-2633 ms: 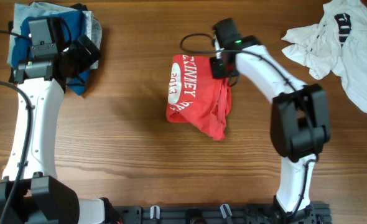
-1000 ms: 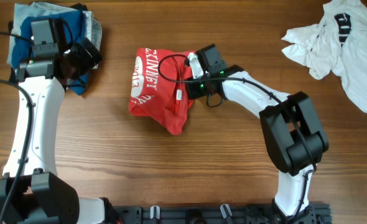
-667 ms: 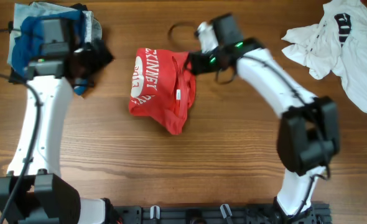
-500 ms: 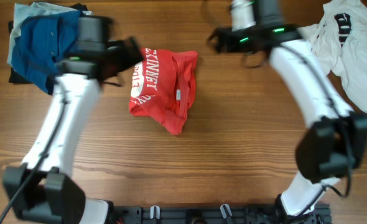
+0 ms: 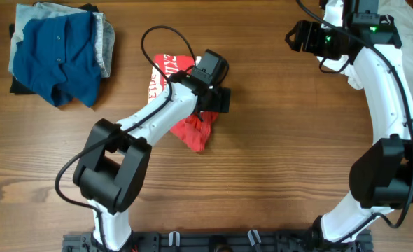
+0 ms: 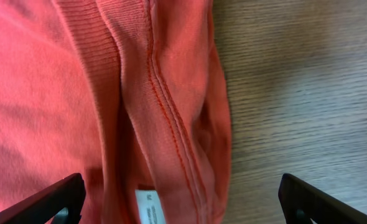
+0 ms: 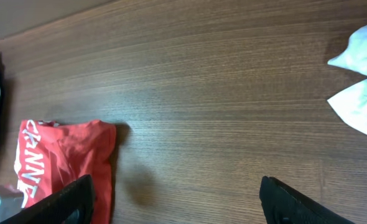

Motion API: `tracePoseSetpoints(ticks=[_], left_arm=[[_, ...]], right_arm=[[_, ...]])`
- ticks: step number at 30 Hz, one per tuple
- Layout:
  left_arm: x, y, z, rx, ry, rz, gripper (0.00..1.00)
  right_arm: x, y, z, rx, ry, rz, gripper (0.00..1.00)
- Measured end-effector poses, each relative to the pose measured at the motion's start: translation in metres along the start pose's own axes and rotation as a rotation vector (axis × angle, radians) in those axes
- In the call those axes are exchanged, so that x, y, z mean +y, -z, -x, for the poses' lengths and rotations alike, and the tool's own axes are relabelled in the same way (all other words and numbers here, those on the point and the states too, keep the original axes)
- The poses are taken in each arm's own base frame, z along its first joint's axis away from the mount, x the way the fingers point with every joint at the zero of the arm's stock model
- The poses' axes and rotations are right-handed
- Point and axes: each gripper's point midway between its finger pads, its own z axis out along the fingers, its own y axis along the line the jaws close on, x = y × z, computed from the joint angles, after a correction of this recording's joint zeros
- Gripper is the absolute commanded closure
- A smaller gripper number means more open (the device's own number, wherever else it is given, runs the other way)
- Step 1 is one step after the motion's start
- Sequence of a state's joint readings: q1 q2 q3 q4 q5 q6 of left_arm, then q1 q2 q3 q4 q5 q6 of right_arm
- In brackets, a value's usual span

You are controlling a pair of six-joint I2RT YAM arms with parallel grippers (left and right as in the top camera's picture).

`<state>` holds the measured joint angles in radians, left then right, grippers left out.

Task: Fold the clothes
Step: 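Grasp the red shirt bundle with the left gripper and lift it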

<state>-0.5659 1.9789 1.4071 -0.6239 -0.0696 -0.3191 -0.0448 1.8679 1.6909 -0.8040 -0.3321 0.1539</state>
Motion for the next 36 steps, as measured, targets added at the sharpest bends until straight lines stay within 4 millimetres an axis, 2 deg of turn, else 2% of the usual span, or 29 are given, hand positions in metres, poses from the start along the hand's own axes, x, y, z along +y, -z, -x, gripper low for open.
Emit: tracePoseSetpoints(ticks=[5,8,12,15,20,22,24,28,30,36], left_arm=[[0.003,-0.003,0.009,-0.039,-0.065,0.024,0.01],[0.002,-0.016,0.014,-0.059,-0.114,0.029,0.00],[0.004,-0.039,0.007,-0.032,-0.208,0.049,0.01],[0.006,-0.044,0.005,-0.026,-0.277,0.074,0.02],[0.013,-0.044,0.010,-0.045,-0.332,0.130,0.41],[0.019,-0.043,0.013,-0.055,-0.339,0.170,0.71],[0.027,-0.044,0.014,-0.057,-0.350,0.220,0.78],[0.037,-0.044,0.015,-0.054,-0.373,0.280,0.86],[0.039,-0.043,0.014,-0.053,-0.380,0.294,0.95],[0.043,-0.042,0.016,-0.055,-0.379,0.316,0.96]], right_arm=[[0.000,0.000,0.001,-0.003,0.001,0.000,0.14],[0.000,0.000,0.001,-0.004,0.001,0.001,0.13],[0.000,0.000,0.001,-0.004,0.001,0.001,0.13],[0.000,0.000,0.001,-0.004,0.001,0.000,0.13],[0.000,0.000,0.001,-0.004,0.001,0.001,0.13],[0.000,0.000,0.001,-0.004,0.001,0.000,0.13],[0.000,0.000,0.001,-0.004,0.001,0.001,0.13],[0.000,0.000,0.001,-0.004,0.001,0.001,0.13],[0.000,0.000,0.002,-0.008,0.003,0.001,0.13],[0.000,0.000,0.003,-0.011,0.004,0.002,0.13]])
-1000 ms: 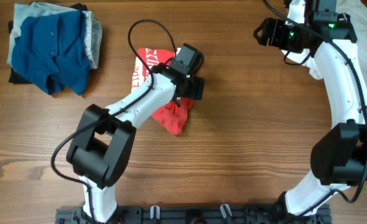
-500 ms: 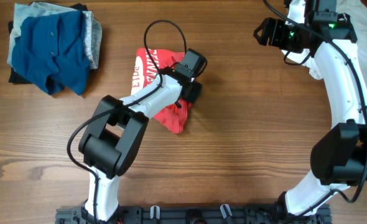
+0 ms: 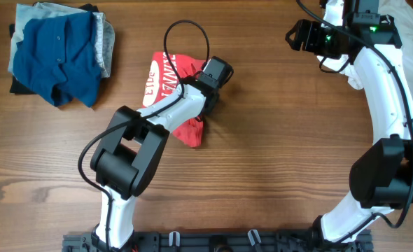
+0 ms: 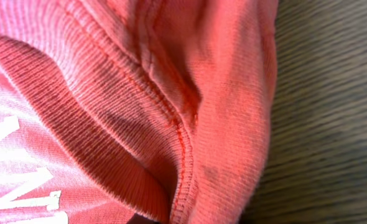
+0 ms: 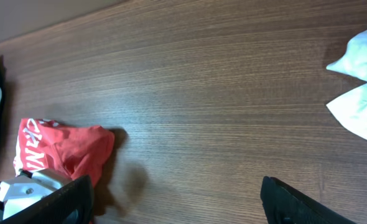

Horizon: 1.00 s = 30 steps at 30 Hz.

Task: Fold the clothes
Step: 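Grasp the red shirt bundle with the left gripper and lift it, then carry the red shirt with the left gripper onto the top-left clothes stack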

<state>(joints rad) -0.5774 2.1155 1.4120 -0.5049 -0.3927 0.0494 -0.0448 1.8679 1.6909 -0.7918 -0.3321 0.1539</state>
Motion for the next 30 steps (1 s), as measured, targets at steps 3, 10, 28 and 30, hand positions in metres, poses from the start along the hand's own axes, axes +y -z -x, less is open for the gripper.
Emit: tracePoseSetpoints(ticks=[3,10,28,30], left_arm=[[0.009,-0.003,-0.003,0.016,0.021,0.011,0.96],[0.051,0.022,0.005,-0.018,0.089,0.068,0.96],[0.194,0.183,0.072,-0.440,0.250,0.401,0.96],[0.225,0.191,0.074,-0.458,0.262,0.484,0.96]], right_arm=[[0.000,0.000,0.000,0.000,0.000,0.000,0.13],[0.000,0.000,0.000,0.000,0.001,0.000,0.13],[0.000,0.000,0.000,0.001,0.001,0.000,0.13],[0.000,0.000,-0.002,0.007,-0.001,-0.001,0.13]])
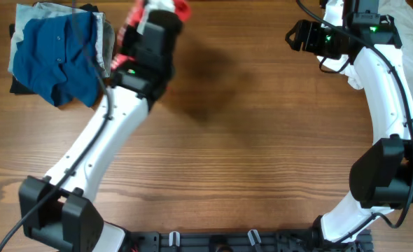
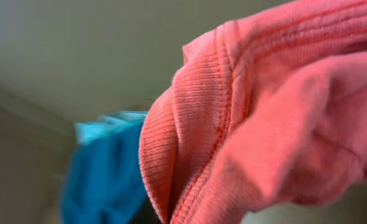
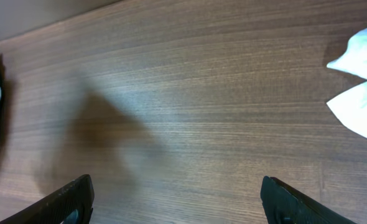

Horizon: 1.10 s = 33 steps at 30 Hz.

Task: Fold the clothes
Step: 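Carry the red shirt with the left gripper onto the top-left clothes stack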

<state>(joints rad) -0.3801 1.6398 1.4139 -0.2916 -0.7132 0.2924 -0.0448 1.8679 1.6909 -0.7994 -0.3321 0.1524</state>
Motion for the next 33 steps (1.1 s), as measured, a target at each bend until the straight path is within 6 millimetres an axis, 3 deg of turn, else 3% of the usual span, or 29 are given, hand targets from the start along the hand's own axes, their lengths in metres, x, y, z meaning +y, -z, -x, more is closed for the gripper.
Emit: tracePoseSetpoints(ticks=[4,8,16,18,21,23,26,29,33], left_arm=[[0.070,-0.022,0.017,-0.062,0.023,0.177,0.96],[0.140,-0.040,0.017,-0.086,0.027,0.320,0.96],[0.261,-0.077,-0.025,-0.094,0.036,0.445,0.96],[0.272,-0.089,-0.036,-0.093,0.038,0.455,0.96],[0.273,-0.115,-0.057,-0.063,0.027,0.440,0.96],[0.261,-0.138,-0.079,-0.012,0.009,0.403,0.96],[0.224,-0.176,-0.124,0.098,-0.032,0.304,0.96],[0.187,-0.200,-0.157,0.178,-0.055,0.216,0.96],[0.153,-0.208,-0.166,0.204,-0.008,0.157,0.96]], right_arm=[[0.000,0.000,-0.001,0.003,-0.001,0.000,0.13],[0.000,0.000,-0.001,0.005,-0.002,-0.001,0.13],[0.000,0.000,-0.002,0.009,-0.003,-0.001,0.13],[-0.001,0.000,-0.003,0.013,-0.004,-0.002,0.13],[-0.001,0.000,-0.006,0.023,-0.008,-0.003,0.13],[-0.001,0.000,-0.009,0.037,-0.012,-0.006,0.14],[-0.003,0.001,-0.016,0.064,-0.019,-0.014,0.14],[-0.006,0.001,-0.018,0.071,-0.020,-0.033,0.14],[-0.007,0.001,-0.018,0.071,-0.020,-0.040,0.14]])
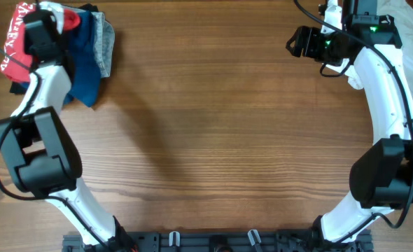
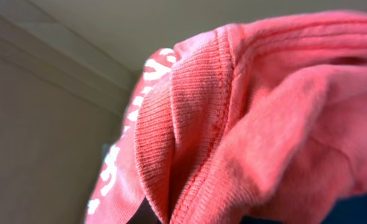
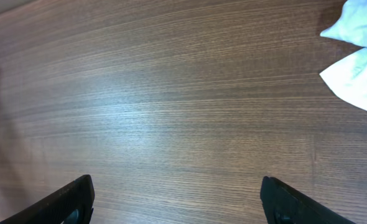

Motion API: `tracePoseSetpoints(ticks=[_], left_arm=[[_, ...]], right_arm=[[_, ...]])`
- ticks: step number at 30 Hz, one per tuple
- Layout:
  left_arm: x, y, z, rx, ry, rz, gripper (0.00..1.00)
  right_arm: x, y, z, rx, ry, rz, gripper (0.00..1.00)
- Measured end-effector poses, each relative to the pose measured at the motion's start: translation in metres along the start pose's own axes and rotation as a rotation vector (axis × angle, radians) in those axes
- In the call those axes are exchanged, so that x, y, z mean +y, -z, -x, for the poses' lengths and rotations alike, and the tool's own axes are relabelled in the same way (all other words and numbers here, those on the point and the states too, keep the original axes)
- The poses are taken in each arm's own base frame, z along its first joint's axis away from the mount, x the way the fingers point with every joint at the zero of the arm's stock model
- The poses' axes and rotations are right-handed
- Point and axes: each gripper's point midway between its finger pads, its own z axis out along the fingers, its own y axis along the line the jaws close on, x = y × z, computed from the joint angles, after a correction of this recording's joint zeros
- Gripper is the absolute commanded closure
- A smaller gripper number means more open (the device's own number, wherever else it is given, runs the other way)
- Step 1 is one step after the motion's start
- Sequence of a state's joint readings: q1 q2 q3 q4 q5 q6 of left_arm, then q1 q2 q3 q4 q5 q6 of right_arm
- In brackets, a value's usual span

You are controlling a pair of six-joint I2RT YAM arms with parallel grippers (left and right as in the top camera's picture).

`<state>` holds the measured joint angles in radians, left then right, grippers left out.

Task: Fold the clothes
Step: 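Carry the red shirt with the left gripper onto the top-left clothes stack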

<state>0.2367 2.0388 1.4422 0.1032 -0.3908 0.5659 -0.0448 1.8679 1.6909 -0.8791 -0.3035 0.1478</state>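
A folded red shirt with white lettering (image 1: 16, 38) hangs at the far left top of the overhead view, over the pile of folded clothes. My left gripper (image 1: 40, 24) is shut on it. The left wrist view is filled by the shirt's red ribbed fabric (image 2: 246, 112), which hides the fingers. A blue garment (image 1: 82, 63) and grey fabric (image 1: 105, 38) of the pile show beside it. My right gripper (image 3: 177, 205) stands open above bare wood at the top right, its fingertips (image 3: 78, 196) wide apart.
A white garment lies at the top right corner behind the right arm, also seen as white cloth (image 3: 357, 62) in the right wrist view. The wooden table (image 1: 227, 140) fills the middle. A black rail (image 1: 213, 241) runs along the front edge.
My left gripper has moved left with the red shirt, from above the pile's right edge to over the pile at the table's far left corner. The right gripper shifted only slightly.
The left gripper stood open over the folded red shirt in the upper middle of the table. It then pressed low against the shirt. Then the shirt was lifted off the wood and held near the pile, and now it hangs over the pile.
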Motion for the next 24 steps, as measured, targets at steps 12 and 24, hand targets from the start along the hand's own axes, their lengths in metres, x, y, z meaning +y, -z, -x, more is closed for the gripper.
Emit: tracePoseSetpoints(ticks=[12,24], left_arm=[[-0.050,0.022,0.006,0.089,0.186,-0.117,0.90],[-0.099,0.046,0.034,0.037,0.255,-0.228,0.00]], right_arm=[[0.003,-0.001,-0.001,0.001,0.011,-0.005,0.14],[0.006,-0.002,-0.001,0.001,0.019,-0.005,0.14]])
